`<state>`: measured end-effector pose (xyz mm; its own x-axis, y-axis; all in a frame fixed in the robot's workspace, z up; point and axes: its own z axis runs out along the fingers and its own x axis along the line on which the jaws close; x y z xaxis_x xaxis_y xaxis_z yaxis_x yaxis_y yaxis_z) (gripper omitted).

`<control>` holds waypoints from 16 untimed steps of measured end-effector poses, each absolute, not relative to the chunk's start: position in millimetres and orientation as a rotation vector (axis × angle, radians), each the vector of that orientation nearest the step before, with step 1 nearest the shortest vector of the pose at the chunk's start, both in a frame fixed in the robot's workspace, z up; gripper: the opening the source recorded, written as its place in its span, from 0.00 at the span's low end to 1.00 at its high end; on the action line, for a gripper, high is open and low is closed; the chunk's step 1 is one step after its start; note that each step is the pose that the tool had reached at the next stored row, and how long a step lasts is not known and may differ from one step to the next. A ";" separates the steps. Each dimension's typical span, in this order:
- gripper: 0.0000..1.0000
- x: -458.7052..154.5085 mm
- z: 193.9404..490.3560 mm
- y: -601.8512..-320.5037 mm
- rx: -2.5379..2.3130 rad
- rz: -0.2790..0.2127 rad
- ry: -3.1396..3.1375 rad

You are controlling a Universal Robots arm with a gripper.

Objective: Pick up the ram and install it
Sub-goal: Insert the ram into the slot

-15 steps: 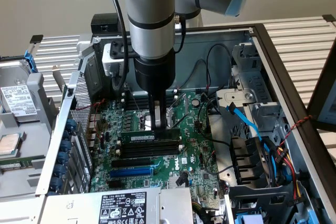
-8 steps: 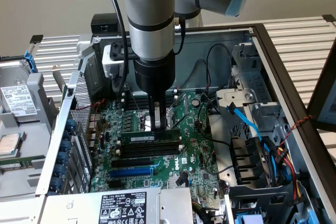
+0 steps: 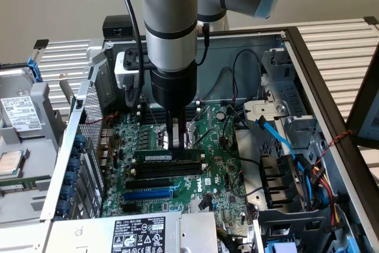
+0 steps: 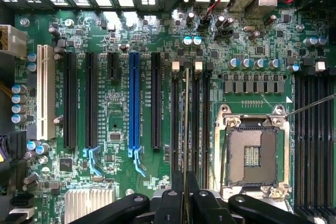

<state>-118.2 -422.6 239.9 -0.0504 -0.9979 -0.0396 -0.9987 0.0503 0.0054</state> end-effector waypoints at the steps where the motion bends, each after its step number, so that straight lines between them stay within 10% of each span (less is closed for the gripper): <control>1: 0.14 -118.2 239.9 -422.6 -2.147 0.049 2.259; 16: 0.14 -117.2 234.3 -423.5 -2.132 0.048 2.272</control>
<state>-117.2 -423.5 234.3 -0.0637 -0.9972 -0.0395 -0.9980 0.0636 0.0054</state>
